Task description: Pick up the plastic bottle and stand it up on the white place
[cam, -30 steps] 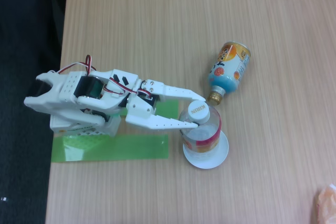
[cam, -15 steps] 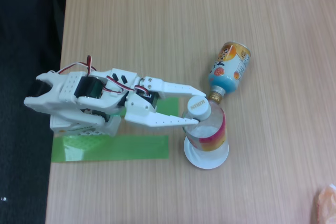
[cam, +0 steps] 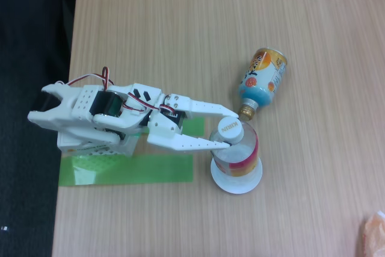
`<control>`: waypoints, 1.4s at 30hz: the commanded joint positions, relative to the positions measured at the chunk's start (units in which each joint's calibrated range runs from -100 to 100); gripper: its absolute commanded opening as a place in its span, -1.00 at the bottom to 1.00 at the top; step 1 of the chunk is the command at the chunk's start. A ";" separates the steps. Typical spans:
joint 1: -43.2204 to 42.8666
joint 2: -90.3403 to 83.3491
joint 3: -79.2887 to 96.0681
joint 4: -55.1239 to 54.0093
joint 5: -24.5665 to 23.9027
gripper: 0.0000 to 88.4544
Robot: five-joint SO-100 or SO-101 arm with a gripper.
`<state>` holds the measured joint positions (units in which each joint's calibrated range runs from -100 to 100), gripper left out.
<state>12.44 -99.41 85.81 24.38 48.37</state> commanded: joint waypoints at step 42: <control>1.86 0.00 -15.96 -0.61 -4.73 0.08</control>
<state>14.76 -99.41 74.60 24.47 45.48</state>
